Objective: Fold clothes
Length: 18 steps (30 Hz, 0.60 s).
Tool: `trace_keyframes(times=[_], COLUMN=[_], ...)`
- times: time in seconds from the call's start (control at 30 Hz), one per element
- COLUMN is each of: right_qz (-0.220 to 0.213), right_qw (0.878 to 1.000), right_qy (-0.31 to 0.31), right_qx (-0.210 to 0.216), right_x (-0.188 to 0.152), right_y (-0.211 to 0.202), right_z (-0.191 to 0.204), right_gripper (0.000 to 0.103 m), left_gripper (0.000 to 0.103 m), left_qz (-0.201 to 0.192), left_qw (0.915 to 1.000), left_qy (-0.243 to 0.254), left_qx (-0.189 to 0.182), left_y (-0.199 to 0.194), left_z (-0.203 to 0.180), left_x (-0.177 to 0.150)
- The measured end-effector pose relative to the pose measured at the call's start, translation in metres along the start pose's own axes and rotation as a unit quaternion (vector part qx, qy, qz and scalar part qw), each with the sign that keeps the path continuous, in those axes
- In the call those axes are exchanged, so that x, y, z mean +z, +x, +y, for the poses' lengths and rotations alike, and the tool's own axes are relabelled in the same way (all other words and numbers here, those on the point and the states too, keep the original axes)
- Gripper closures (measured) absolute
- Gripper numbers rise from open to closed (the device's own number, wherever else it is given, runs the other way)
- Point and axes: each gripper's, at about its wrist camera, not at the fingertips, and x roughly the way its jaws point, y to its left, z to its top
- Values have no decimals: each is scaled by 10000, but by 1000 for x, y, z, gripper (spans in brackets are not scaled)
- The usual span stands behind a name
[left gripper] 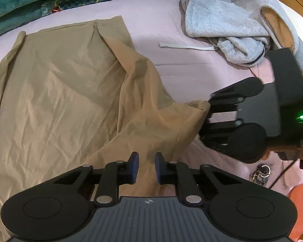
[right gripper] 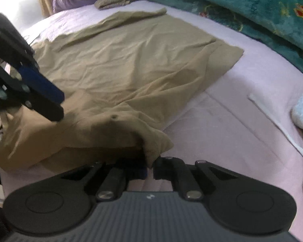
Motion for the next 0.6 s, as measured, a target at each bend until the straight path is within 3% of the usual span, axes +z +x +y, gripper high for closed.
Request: trace_keyframes(times=[0.2, 0.33, 0.6], right_qz=[378, 731, 1604], right_qw=[9980, 9920, 9741], right_qy=[221, 682, 1270], right_qx=[-461, -776, -968], right_x=[-5, -18, -60], right_y=[-54, -84, -81], right_z=[5, 0, 15], right_gripper=[99, 99, 95], left_gripper=[81, 79, 77], left_qz=[-100, -80, 194], left_qw=[9998, 9991, 9977], left_qy=[163, 297, 440], left_qx=[-88, -281, -467], left_y=[-20, -31, -48], left_z=[-15, -29, -26], left_x=[3, 0, -34])
